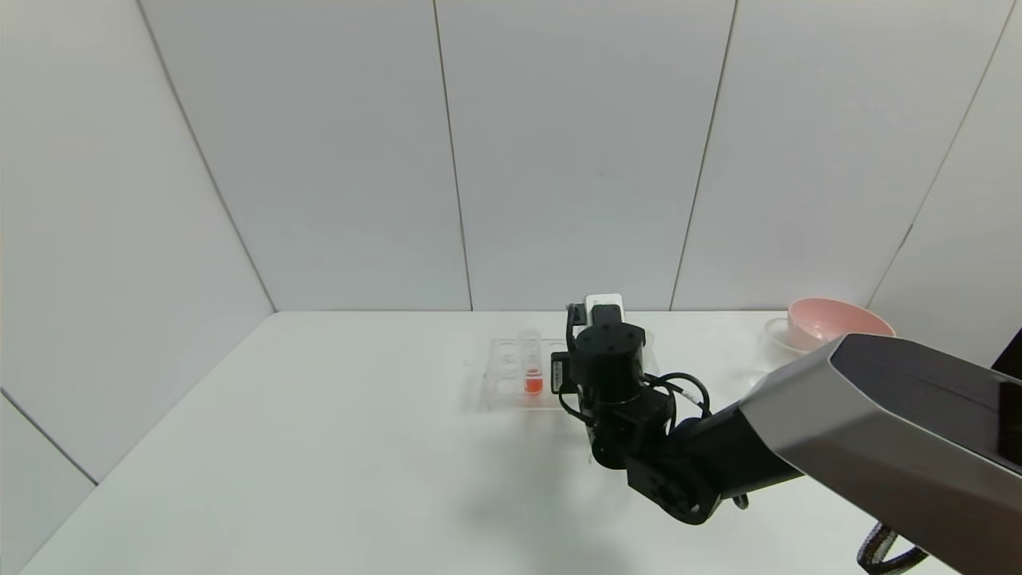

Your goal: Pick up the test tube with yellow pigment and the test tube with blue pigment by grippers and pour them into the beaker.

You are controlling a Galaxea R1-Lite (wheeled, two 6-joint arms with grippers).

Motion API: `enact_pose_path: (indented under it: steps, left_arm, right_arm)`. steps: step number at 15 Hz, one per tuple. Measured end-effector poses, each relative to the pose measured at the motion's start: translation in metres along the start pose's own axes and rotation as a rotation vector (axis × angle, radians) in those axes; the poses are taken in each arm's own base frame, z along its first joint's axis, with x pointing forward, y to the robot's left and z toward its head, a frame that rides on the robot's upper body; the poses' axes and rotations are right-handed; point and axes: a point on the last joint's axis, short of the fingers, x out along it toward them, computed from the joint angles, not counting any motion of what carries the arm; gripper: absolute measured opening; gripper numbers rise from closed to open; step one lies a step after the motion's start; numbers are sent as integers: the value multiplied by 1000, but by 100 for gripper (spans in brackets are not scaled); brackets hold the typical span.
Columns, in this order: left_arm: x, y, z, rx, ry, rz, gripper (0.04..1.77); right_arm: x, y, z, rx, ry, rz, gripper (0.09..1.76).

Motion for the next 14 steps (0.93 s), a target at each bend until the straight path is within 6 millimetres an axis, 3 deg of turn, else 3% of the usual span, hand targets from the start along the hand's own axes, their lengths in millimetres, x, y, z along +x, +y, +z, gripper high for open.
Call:
enact_pose_path:
  steps: [7,14]
  left_arm:
    - [0,0,0,0,0,-1,176]
    - [0,0,0,0,0,0,176]
  right_arm:
    - [-23,1,54,-2,-129,35,53]
    - [-30,-1,58,-18,-136,40,53]
